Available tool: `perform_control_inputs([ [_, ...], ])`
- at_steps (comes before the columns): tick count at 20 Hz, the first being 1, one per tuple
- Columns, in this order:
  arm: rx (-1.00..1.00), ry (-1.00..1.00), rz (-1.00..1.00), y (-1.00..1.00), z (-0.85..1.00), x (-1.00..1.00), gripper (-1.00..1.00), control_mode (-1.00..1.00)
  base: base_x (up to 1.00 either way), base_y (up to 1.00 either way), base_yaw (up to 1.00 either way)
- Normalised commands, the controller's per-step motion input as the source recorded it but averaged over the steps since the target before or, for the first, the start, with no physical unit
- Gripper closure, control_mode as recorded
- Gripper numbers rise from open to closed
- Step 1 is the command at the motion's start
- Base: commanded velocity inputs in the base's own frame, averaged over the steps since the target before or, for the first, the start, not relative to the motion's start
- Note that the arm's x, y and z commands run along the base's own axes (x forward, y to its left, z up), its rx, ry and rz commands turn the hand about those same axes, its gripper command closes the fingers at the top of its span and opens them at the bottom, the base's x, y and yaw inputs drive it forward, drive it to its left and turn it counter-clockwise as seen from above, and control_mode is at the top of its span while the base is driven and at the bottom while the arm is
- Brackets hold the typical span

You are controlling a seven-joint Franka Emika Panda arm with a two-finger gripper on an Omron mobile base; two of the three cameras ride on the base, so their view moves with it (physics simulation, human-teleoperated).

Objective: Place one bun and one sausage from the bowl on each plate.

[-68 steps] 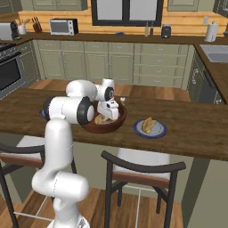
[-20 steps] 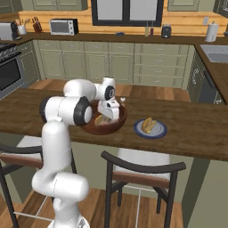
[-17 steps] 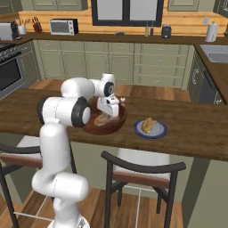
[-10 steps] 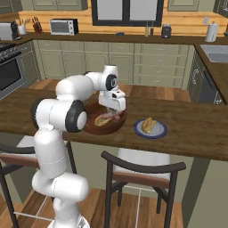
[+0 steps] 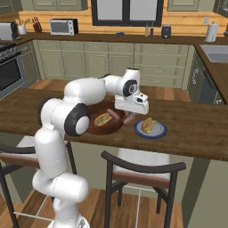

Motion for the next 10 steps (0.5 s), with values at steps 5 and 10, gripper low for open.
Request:
perform_control_inputs([
  [5,0.09,0.07,0.13,-0.72,0.05,0.36,1.0,-1.0,0.0,0.0,0.0],
  [10,0.01,0.0,0.11,-0.54,-0.16,0.3,1.0,-1.0,0.0,0.0,0.0],
])
